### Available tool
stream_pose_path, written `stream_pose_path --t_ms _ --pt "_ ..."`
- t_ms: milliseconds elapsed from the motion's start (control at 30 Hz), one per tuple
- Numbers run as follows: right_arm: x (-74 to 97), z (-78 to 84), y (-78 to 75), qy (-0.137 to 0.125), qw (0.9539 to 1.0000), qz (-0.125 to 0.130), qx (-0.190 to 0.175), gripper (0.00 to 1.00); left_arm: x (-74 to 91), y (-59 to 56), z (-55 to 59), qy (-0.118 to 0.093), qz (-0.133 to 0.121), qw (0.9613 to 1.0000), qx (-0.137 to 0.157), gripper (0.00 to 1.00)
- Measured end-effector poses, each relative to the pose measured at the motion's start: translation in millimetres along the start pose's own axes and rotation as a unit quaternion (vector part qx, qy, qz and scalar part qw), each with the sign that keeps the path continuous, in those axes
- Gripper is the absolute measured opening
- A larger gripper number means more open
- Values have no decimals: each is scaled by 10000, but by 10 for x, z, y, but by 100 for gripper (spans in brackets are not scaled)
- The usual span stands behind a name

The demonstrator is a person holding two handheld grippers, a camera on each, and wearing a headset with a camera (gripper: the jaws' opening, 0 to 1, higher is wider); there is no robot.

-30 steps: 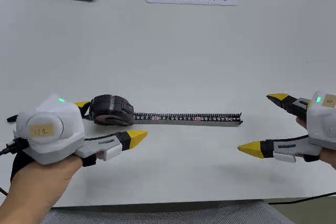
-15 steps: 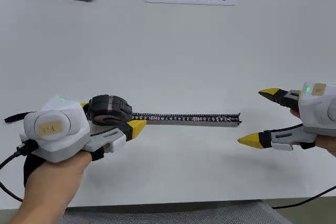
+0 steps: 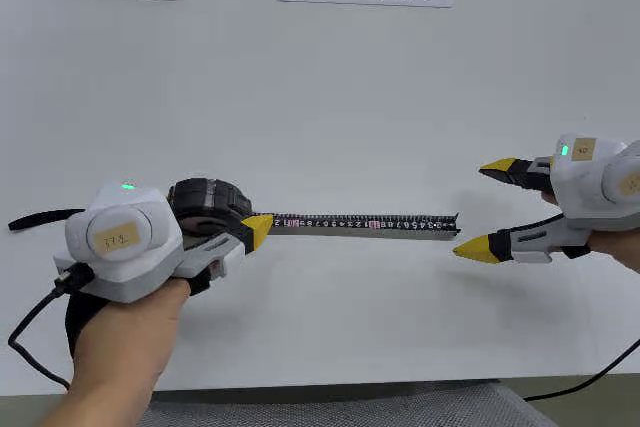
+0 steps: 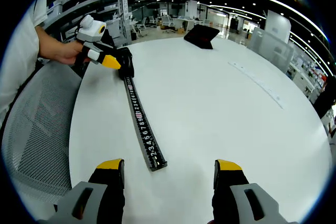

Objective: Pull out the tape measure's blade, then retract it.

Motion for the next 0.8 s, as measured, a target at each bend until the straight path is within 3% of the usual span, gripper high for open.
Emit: stream_pose_path --t_ms 367,800 --pt "-114 -39 -14 154 9994 -239 181 61 -39 25 13 -22 -302 9994 151 68" --pt "-167 -65 -3 261 9982 -397 353 52 -52 65 22 -6 -431 9986 301 62"
Point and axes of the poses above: the centre of the closed fingertips' face, and the gripper's own axes: x roughly backward along the fingers, y roughly to its left, z roughly out of its underside, the point moved 7 cm from there along x, roughly backward along the fingers
